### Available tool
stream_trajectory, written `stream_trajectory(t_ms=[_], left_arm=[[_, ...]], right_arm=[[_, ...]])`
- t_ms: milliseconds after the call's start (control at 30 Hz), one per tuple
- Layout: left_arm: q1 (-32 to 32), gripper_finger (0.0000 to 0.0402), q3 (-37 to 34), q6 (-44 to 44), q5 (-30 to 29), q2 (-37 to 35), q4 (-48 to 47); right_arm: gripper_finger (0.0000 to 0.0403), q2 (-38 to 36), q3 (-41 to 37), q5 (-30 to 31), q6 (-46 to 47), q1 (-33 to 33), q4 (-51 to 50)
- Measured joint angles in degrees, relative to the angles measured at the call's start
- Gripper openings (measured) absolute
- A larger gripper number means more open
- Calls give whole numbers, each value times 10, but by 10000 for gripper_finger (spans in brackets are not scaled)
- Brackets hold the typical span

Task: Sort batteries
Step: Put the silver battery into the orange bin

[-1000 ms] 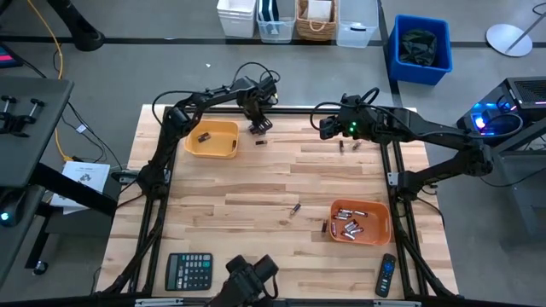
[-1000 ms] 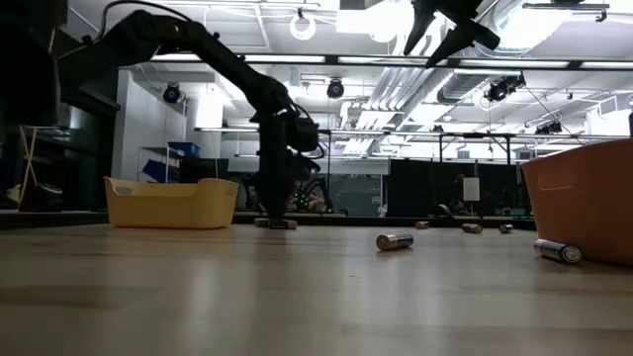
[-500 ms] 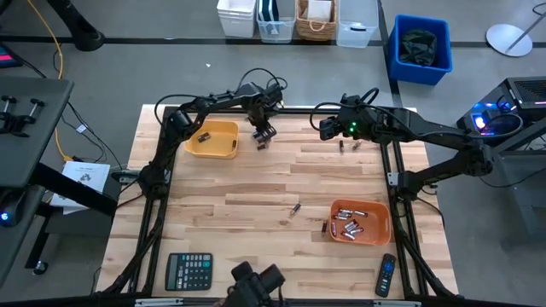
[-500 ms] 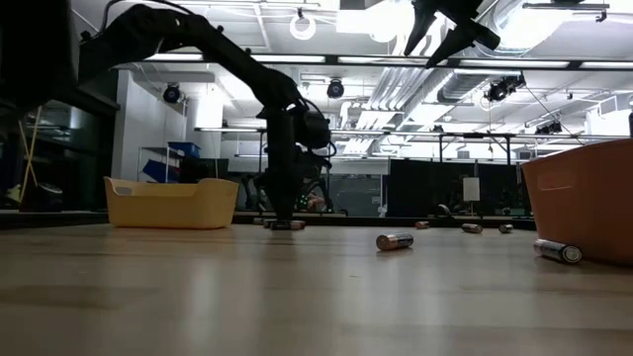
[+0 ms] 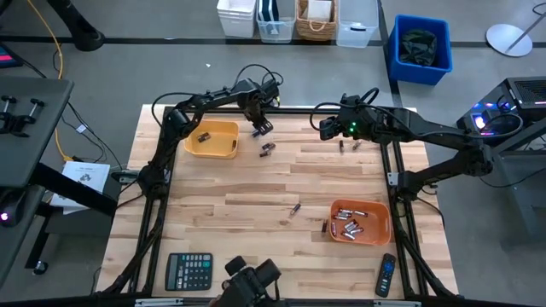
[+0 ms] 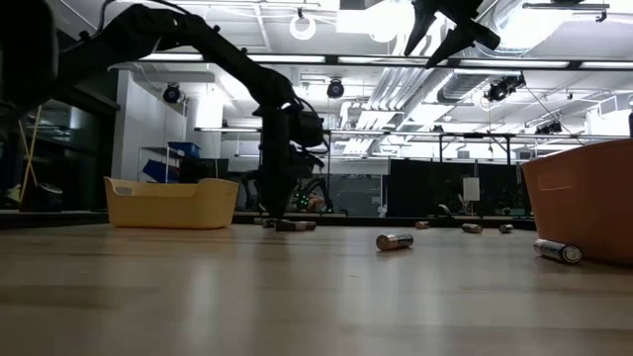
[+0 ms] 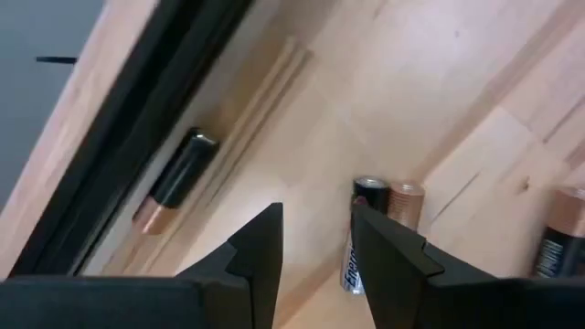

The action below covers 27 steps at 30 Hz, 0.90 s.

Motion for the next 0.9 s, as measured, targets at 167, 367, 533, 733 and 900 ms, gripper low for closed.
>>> stream_trajectory(t_ms=[167, 367, 533, 733, 900], left_arm=[[1, 122, -3, -11, 15, 5, -9], [-4, 122, -23, -13, 25, 5, 3], [-7, 122, -26, -12, 25, 3, 4], [-18, 122, -26, 20, 23, -13, -7], [-50, 122, -26, 35, 27, -24, -20]], right_arm=[[213, 0, 0, 0, 1, 0, 0], [213, 0, 0, 0, -2, 0, 0], [213, 0, 0, 0, -11, 0, 0], [213, 0, 0, 0, -12, 0, 0], [213, 0, 0, 0, -13, 0, 0]])
